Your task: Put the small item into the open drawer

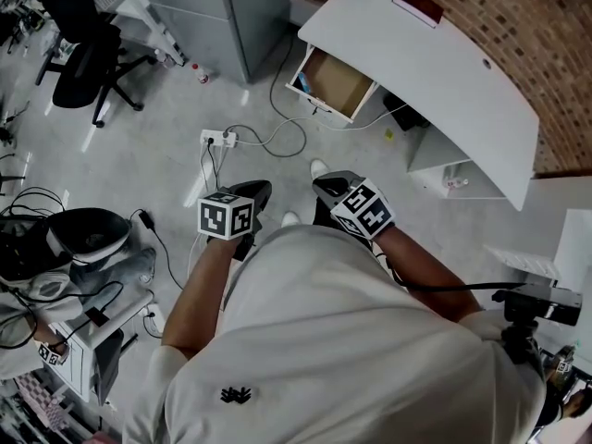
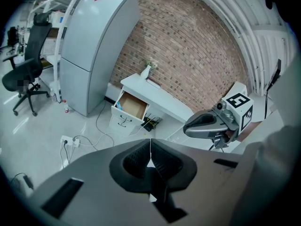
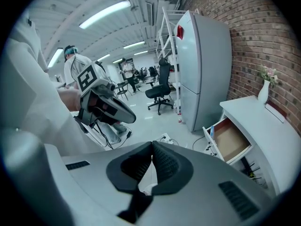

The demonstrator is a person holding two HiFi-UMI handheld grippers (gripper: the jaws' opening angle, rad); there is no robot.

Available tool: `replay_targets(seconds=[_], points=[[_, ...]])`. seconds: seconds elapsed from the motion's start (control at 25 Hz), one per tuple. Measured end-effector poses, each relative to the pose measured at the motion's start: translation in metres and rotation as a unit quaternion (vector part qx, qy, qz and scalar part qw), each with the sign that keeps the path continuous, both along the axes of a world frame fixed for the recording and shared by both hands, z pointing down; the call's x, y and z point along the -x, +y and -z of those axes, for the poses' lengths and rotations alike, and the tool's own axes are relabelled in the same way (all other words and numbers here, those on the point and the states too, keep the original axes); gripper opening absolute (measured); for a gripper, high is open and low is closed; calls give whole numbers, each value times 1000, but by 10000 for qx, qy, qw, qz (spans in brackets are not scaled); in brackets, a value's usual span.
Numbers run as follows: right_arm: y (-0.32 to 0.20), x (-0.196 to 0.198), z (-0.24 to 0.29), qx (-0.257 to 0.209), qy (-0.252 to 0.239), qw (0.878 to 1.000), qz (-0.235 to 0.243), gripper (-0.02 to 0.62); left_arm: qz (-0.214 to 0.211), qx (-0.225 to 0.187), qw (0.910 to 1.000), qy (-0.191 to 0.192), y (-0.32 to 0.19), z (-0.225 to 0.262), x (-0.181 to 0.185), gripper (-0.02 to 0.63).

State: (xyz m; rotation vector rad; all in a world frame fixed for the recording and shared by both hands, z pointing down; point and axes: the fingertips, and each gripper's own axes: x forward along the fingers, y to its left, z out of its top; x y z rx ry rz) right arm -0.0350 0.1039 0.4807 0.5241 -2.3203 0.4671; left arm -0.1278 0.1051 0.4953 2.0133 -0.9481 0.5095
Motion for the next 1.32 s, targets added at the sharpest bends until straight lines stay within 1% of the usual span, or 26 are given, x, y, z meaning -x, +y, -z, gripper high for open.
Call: replay_targets(seconds=[0.12,0.24,0.44,0.68,0.92,1.08,1.32], points=[[11,7,1,-45,6,10000,45,29,45,-5,10000,9,12,-1,8,26],[10,6,0,-59,10,10000,75,29,82,16,10000,-4,14,-3,8,26],[10,-6,-7,-70,15,9999,114,29,101,21,9999,-30,13,-9,-4,26],[-5,-10,-5,-15,-15,10000,68,29,-12,35,10000,-35,-5,-6,-14,26],[-10,-15,-6,-25,-20,10000,20,29,-104,24,9999,-24,-14,-2,-23,26],[-17,-16,1,-75,-14,10000,-54,29,-238,40,9997,-23,-22,-3,-27,27],[-22,-23,9,-87,43,9997,-224,29,-462,-99,9988,-100,-42,9,-33,26]])
